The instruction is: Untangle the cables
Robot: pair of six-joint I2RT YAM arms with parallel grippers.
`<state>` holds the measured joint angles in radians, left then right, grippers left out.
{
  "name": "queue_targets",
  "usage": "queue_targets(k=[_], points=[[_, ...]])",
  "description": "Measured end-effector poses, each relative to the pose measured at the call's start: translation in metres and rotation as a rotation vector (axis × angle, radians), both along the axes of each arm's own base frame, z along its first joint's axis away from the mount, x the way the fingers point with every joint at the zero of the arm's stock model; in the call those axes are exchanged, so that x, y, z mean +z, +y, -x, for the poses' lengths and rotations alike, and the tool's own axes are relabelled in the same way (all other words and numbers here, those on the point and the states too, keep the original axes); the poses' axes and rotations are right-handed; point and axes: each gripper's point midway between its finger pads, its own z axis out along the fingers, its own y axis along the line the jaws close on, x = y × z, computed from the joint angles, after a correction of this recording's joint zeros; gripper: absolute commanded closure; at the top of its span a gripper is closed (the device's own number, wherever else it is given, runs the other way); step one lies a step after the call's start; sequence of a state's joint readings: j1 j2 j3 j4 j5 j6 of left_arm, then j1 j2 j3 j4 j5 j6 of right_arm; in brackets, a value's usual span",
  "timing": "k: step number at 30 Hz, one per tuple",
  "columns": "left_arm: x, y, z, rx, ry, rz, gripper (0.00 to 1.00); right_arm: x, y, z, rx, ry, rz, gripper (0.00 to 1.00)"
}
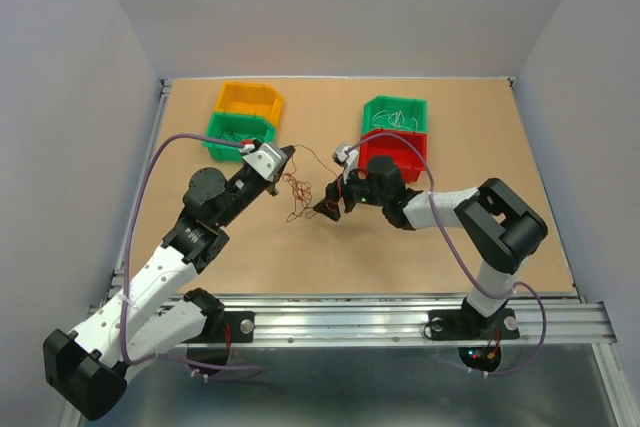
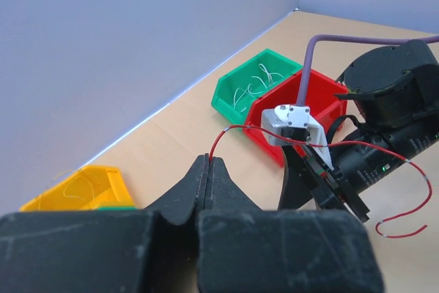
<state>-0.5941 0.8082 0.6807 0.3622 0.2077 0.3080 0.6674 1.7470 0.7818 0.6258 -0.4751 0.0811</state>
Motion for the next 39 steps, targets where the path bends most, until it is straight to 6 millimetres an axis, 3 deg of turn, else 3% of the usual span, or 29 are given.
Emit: queue_targets(k=[7, 13, 20, 21, 24, 25, 30, 35, 39], points=[[-0.002, 0.001, -0.003, 0.017, 0.008, 0.0, 1.0, -0.019, 0.014, 0.009, 0.077, 0.003, 0.028, 0.14], [-0.003, 0.002, -0.004, 0.022, 0.012, -0.001, 1.0, -0.013, 0.031, 0.019, 0.149, -0.028, -0.01, 0.15], [-0.005, 0.001, -0.005, 0.022, 0.019, -0.004, 1.0, 0.008, 0.043, 0.016, 0.149, -0.086, -0.087, 0.53], [-0.005, 0.001, -0.005, 0.022, 0.019, -0.004, 1.0, 0.008, 0.043, 0.014, 0.139, -0.084, -0.091, 0.69], [-0.005, 0.003, -0.006, 0.032, 0.019, -0.002, 1.0, 0.008, 0.043, 0.01, 0.119, -0.089, -0.092, 0.99], [-0.005, 0.006, -0.007, 0.051, 0.021, 0.001, 1.0, 0.008, 0.043, 0.009, 0.107, -0.084, -0.093, 1.0], [0.009, 0.045, -0.021, 0.252, 0.002, 0.05, 1.0, 0.01, 0.037, 0.003, 0.056, -0.103, -0.083, 0.99], [0.062, 0.122, -0.017, 0.566, -0.129, 0.232, 1.0, 0.032, 0.017, 0.012, 0.013, -0.153, -0.091, 1.0], [0.084, 0.16, -0.01, 0.725, -0.195, 0.352, 1.0, 0.052, 0.005, 0.015, -0.03, -0.199, -0.107, 1.0]])
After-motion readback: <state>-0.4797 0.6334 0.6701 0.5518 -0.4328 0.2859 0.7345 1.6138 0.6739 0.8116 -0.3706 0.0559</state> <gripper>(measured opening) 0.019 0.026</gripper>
